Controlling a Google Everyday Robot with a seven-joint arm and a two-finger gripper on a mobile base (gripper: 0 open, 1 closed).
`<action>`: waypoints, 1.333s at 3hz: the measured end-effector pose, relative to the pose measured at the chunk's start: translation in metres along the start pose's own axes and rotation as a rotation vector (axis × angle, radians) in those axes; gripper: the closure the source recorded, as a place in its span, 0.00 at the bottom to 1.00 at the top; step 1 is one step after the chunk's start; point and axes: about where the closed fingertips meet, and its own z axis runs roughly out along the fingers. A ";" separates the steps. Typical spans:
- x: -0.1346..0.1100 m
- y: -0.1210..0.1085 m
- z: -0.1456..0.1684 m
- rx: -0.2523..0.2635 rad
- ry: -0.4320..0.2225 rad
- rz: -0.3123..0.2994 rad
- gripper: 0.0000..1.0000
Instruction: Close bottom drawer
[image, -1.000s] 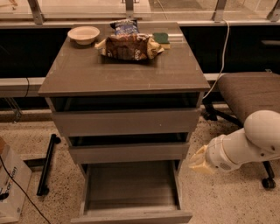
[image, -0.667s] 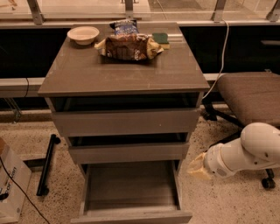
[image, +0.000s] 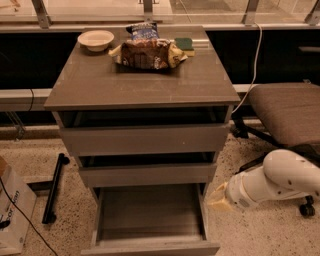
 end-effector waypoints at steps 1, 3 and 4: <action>0.027 -0.001 0.042 -0.043 0.007 0.042 1.00; 0.101 0.028 0.135 -0.161 0.044 0.203 1.00; 0.103 0.031 0.139 -0.170 0.044 0.208 1.00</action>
Offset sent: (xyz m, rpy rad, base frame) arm -0.0272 0.0000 -0.1630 0.0369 0.2134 -0.0698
